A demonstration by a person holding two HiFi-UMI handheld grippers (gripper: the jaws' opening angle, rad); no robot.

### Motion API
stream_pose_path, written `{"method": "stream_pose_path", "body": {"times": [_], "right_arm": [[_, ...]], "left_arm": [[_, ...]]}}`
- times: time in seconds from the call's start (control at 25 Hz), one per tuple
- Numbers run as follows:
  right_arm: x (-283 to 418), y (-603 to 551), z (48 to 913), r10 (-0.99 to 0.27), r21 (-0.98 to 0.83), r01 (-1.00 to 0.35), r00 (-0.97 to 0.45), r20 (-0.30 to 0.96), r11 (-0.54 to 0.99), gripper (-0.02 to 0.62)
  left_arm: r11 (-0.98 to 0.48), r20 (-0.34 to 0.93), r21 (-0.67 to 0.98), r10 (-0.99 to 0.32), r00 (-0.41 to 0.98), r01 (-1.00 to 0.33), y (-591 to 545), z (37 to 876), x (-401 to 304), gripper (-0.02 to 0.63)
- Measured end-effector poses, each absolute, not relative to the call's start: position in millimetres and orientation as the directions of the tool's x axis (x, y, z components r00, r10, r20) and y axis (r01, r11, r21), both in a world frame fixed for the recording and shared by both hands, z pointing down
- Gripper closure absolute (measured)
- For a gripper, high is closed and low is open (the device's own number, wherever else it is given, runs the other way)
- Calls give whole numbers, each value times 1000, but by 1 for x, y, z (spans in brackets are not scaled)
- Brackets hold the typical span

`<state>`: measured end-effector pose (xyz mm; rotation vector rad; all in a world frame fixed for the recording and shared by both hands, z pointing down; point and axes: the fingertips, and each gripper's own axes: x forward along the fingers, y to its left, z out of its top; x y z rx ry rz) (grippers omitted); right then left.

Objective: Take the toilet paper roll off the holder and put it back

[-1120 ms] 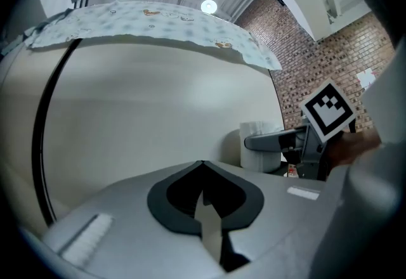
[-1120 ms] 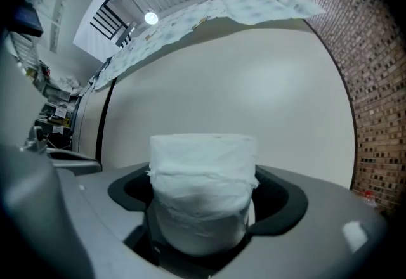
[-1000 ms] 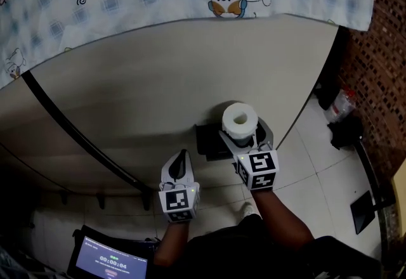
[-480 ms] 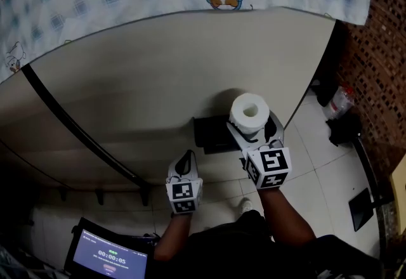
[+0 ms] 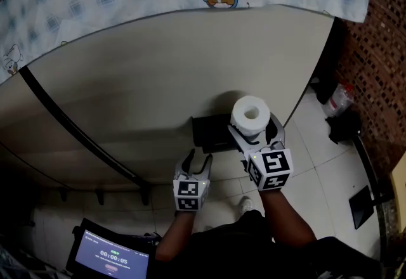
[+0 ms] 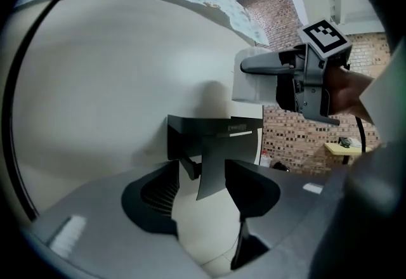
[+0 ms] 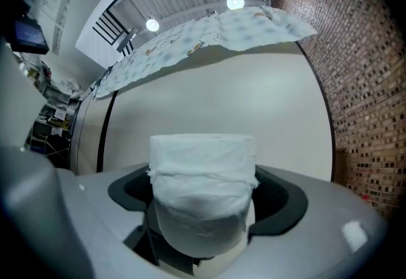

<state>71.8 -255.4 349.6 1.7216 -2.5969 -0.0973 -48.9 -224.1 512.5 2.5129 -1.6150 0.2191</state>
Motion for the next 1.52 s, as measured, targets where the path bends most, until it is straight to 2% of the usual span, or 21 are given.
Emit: {"method": "stream_pose_path", "body": {"times": [0.28,0.44,0.8,1.12,1.32,1.52], "right_arm": [[67,-255,353,-918,72,-916,-397,-7,396,146],[68,-258,354,-918,76,-915,-397,-4,395,146],[71,-261,355,-920,74,-917,-393,6,392,146],[74,-258,356,-921,85,-917,-390,11,390,146],[77,-256,359,-924,82,-920,-383,17,383,147],[75,-254,360,-923,87,-919,-385,15,384,146]], "left_arm": [[-492,276,45,-830,484,-869,-239,527,-27,353],[-488,280,56,-830,483,-871,-242,528,-23,321],[-474,280,78,-834,475,-877,-237,525,-22,331],[-477,270,79,-835,480,-875,-225,522,-20,371],[-466,250,119,-840,480,-877,-221,516,-26,454],[-485,233,157,-828,510,-860,-218,515,-24,462]]}}
